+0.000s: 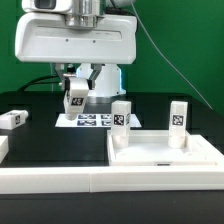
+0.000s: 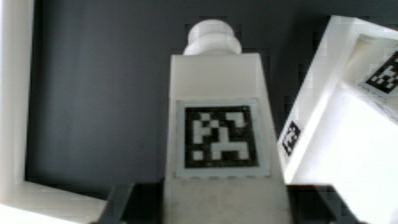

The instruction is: Assemble square table

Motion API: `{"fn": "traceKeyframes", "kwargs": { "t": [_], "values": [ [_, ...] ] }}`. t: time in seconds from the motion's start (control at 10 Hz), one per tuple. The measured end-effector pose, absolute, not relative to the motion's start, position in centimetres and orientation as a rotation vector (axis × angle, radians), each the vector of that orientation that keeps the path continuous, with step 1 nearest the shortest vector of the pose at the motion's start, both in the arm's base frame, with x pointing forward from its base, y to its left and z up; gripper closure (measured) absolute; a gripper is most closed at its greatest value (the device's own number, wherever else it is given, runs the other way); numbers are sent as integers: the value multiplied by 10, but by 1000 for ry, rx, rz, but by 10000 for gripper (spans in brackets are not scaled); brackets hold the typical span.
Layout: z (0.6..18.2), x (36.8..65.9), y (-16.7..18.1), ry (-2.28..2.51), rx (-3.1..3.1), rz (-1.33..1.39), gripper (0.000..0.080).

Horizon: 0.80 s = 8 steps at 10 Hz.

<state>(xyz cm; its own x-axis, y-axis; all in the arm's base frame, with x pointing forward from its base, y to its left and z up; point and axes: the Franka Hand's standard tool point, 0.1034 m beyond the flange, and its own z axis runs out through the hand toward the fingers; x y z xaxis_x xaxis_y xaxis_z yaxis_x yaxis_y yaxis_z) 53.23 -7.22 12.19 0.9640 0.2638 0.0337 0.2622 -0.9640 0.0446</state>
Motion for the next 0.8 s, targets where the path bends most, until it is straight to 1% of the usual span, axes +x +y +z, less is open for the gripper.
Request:
{"fn": "traceKeyframes", "kwargs": {
  "t": [0.1,0.2,0.4,0.8],
  "values": [
    [123,536,-64,404,3079,85,509],
    [128,546,-51,430,3087,79,509],
    [136,573,-39,467,3080,96,509],
    [133,578,-41,475,3063,143,509]
  ]
}}
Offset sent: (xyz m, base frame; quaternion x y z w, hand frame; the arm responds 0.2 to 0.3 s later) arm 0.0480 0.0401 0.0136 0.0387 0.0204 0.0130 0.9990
